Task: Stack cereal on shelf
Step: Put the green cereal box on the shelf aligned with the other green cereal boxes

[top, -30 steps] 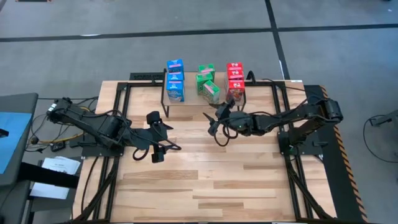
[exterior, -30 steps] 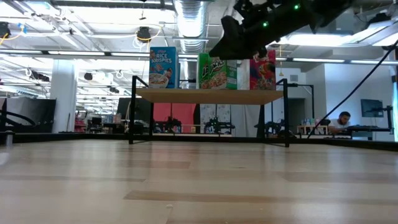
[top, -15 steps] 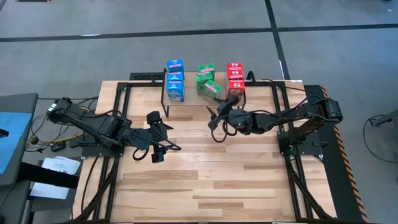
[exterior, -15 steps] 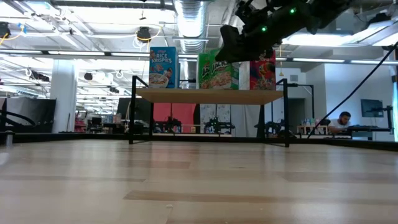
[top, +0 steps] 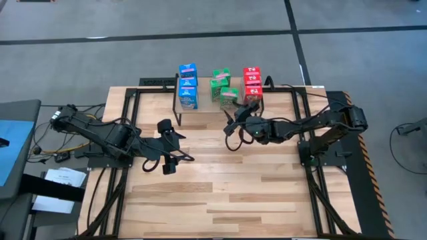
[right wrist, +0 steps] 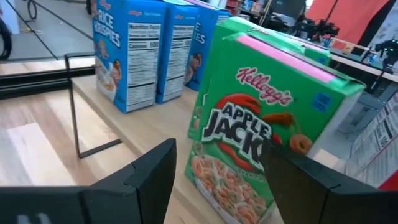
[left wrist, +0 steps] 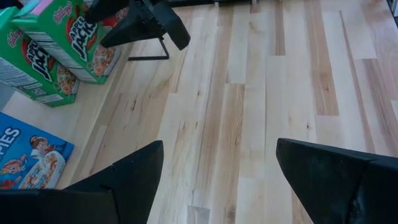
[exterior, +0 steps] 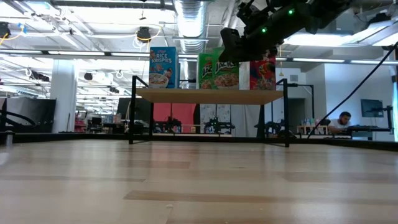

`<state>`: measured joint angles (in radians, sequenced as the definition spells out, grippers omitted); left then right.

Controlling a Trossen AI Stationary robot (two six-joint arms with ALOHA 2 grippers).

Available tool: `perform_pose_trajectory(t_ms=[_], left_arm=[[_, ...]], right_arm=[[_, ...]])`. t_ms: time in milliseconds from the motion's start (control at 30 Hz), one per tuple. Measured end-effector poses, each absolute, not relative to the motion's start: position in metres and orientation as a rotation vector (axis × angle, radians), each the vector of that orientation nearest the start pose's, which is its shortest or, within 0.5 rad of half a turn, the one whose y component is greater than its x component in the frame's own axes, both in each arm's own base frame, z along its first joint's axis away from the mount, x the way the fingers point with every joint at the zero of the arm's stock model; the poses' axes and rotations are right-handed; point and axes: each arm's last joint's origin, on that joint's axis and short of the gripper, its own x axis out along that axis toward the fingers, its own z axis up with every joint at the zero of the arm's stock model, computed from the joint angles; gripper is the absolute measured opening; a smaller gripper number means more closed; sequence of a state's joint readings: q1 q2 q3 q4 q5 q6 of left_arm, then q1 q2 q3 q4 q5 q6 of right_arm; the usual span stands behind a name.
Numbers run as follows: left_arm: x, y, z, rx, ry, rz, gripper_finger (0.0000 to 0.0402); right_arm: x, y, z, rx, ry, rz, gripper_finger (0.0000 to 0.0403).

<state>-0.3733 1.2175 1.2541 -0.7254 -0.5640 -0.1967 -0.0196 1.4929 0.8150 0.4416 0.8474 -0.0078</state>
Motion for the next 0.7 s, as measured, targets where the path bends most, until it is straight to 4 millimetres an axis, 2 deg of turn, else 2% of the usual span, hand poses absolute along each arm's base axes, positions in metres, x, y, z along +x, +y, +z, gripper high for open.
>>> perform_pose_trajectory(t_ms=[233, 500, 700], left_arm=[[0.231, -0.074, 0.362, 0.122, 0.592, 0.242, 0.0303], [0.231, -0.074, 0.361, 0.122, 0.593, 0.241, 0.0303], [0.231, -0.074, 0.362, 0.124, 0.593, 0.241, 0.0303]], right_arm=[[0.312, -0.017, 0.240, -0.113, 0.224, -0.854, 0.0261], [0.308, 0.002, 0.241, -0.130, 0.201, -0.994, 0.0261], [0.308, -0.004, 0.242, -0.122, 0.191, -1.032, 0.0261]])
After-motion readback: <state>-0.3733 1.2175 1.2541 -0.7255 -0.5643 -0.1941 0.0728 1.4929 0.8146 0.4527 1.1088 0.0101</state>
